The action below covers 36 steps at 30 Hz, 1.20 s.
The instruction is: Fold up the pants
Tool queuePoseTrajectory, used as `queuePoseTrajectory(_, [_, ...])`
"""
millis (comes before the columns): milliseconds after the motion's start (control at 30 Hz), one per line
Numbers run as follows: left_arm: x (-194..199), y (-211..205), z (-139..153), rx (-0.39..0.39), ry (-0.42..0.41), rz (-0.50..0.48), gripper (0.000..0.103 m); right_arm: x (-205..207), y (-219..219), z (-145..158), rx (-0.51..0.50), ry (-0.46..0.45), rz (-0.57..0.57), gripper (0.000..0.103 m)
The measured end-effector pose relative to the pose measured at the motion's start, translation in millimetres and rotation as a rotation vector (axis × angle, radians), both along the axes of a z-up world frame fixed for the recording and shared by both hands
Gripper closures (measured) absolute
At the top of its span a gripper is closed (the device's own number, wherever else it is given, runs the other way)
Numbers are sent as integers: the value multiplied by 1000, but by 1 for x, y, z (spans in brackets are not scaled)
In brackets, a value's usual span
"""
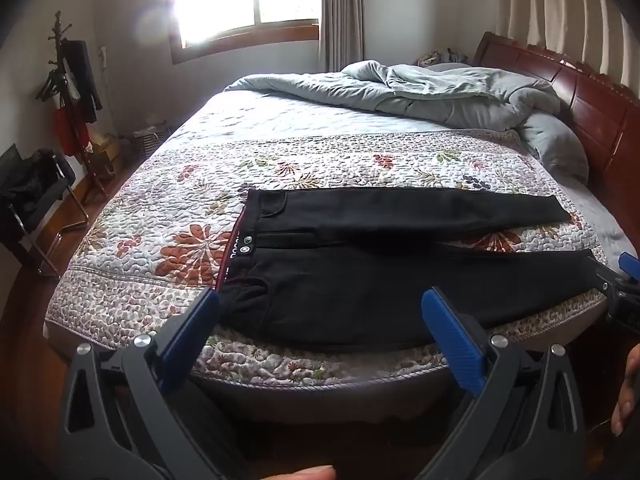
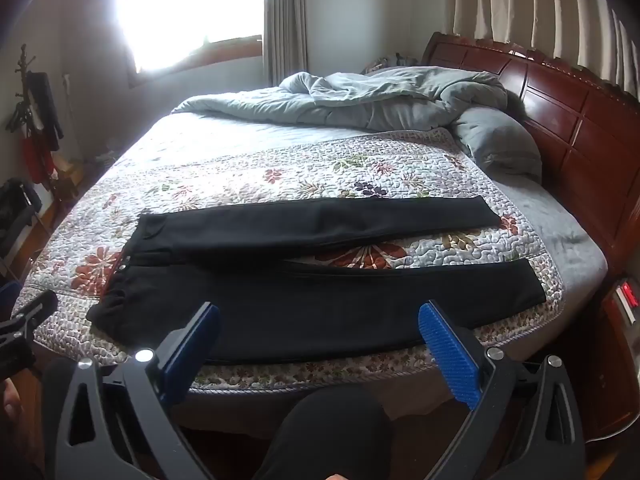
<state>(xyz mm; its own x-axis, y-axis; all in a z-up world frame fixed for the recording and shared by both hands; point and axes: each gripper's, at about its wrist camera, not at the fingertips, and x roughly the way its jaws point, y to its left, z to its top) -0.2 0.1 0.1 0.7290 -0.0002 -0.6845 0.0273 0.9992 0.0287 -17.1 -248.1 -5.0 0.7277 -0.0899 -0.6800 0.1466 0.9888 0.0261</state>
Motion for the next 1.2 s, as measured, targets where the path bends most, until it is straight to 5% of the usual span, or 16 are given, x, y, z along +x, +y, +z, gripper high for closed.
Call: queuePoseTrajectory(1200, [1,3,-1,13,-3,9,3,0,0,-4,-2,4,0,4])
